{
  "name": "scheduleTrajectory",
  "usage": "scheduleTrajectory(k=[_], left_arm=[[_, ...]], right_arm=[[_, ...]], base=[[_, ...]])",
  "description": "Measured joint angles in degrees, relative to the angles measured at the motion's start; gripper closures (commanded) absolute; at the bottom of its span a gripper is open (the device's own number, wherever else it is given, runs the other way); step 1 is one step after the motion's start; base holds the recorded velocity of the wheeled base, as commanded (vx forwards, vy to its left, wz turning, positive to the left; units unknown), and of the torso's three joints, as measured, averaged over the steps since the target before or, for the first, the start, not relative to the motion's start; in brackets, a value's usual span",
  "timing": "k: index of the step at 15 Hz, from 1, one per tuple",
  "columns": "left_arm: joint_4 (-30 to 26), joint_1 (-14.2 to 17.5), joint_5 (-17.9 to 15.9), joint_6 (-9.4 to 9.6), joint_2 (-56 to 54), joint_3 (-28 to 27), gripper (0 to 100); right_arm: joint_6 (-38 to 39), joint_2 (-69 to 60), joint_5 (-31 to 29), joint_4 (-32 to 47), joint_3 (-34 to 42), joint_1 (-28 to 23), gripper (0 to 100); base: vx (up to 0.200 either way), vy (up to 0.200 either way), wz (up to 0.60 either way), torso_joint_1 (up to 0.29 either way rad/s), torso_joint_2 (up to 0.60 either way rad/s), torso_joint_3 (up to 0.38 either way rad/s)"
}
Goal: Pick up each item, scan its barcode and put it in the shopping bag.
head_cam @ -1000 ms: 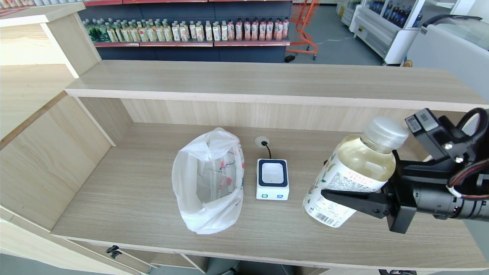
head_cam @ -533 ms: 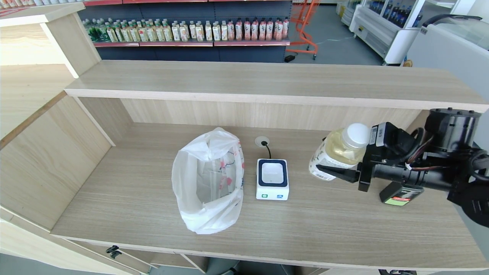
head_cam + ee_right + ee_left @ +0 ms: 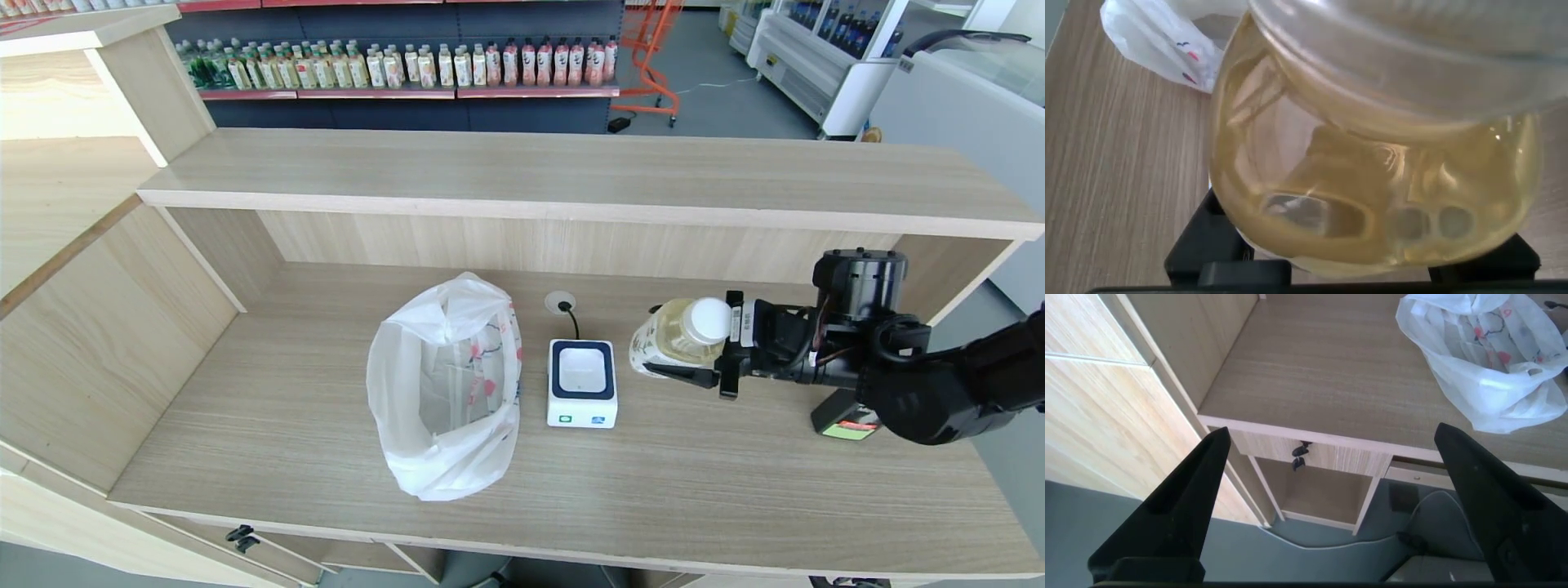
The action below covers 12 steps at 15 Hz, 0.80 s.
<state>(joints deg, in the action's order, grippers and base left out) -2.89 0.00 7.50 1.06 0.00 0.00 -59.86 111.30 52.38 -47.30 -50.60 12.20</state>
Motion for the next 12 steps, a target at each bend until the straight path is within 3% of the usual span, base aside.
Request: scheduleTrajectory(k=[12], left_arm=[[-0.01,0.00,-0.02,0.00,0.00,0.00,0]], right_arm=[[0.30,12.18,4.17,-1.88,-12.96,4.36,100]], base=[[0.000,0.000,0.00,0.000,0.00,0.000]])
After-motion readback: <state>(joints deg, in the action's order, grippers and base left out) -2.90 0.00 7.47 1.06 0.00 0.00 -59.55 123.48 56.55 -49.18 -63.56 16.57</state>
